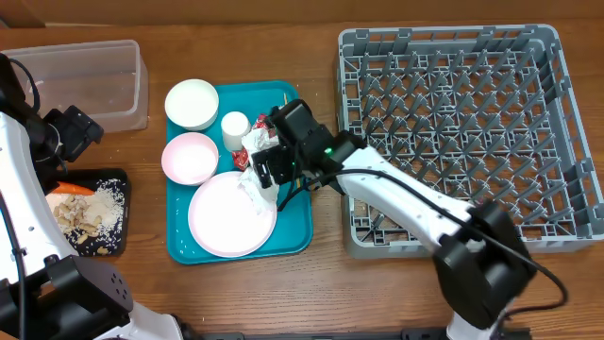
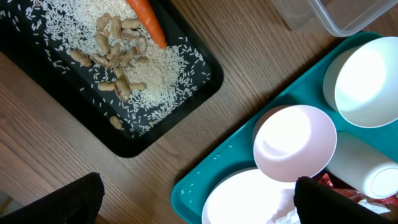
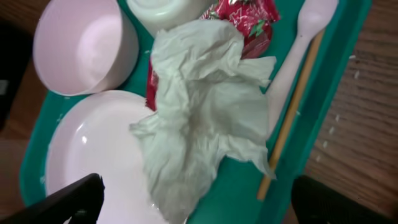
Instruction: Sort waste into correct bins and load items into the dishwasher rack
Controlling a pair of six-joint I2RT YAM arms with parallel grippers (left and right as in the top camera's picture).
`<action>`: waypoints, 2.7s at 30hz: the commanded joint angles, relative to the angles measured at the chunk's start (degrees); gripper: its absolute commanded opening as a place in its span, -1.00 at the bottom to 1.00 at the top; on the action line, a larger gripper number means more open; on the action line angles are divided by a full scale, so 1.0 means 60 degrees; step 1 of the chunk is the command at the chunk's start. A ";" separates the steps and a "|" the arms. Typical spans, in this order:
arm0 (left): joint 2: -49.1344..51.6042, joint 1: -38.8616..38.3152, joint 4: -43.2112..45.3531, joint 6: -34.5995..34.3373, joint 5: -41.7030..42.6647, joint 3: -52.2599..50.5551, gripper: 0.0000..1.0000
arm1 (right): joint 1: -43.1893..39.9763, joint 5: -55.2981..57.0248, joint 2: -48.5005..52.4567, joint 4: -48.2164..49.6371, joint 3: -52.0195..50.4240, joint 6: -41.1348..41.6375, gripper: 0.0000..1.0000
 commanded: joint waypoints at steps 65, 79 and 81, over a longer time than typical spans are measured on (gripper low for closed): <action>0.3045 -0.7912 0.0933 0.0597 -0.0444 -0.0004 1.00 | -0.8058 0.2718 -0.3107 -0.5552 0.1752 0.0004 1.00; 0.3439 -0.7949 0.2572 -0.0193 -0.0892 -0.1319 1.00 | -0.8058 0.2718 -0.3107 -0.5552 0.1752 0.0004 1.00; 0.3439 -0.7952 0.2918 -0.0193 -0.0882 -0.1654 1.00 | -0.8058 0.2718 -0.3107 -0.5552 0.1752 0.0004 1.00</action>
